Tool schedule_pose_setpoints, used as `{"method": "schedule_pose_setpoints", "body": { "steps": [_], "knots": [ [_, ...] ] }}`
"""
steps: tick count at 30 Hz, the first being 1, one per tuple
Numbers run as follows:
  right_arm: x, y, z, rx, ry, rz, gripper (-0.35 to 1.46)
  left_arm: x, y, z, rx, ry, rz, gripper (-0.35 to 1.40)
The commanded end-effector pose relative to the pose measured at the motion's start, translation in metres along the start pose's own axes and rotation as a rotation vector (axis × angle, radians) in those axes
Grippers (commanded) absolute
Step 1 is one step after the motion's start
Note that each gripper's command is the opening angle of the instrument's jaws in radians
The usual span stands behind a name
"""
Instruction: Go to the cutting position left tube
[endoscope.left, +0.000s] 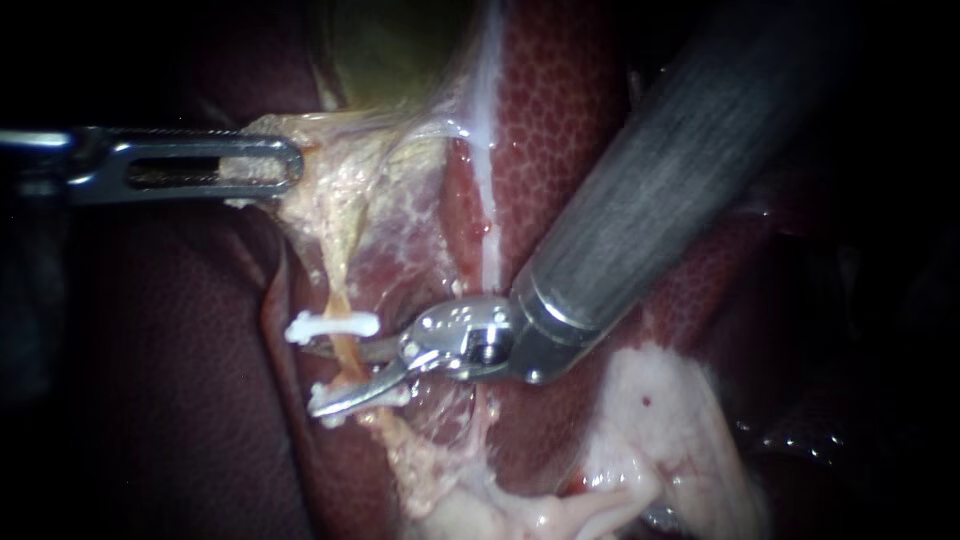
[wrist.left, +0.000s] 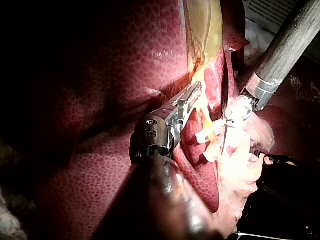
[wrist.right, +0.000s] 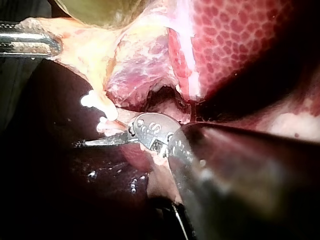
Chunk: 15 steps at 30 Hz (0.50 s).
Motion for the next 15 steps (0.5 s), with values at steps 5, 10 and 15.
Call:
{"method": "schedule_pose_setpoints", "body": {
  "steps": [5,10,15],
  "knots": [
    [-0.0003,0.0005,0.0009,-0.007,-0.003,0.017,1.15,0.0,0.0,0.0001,-0.001,0.0,0.0,-0.35],
    [-0.0002,0.0009,0.0018,-0.02,0.005,0.021,1.15,0.0,-0.0001,0.0001,-0.001,0.0,0.0,-0.35],
    [0.0002,0.0013,0.0023,-0.032,0.023,0.028,1.15,0.0,-0.0001,0.0002,-0.004,-0.002,0.0,-0.35]
  ]
}}
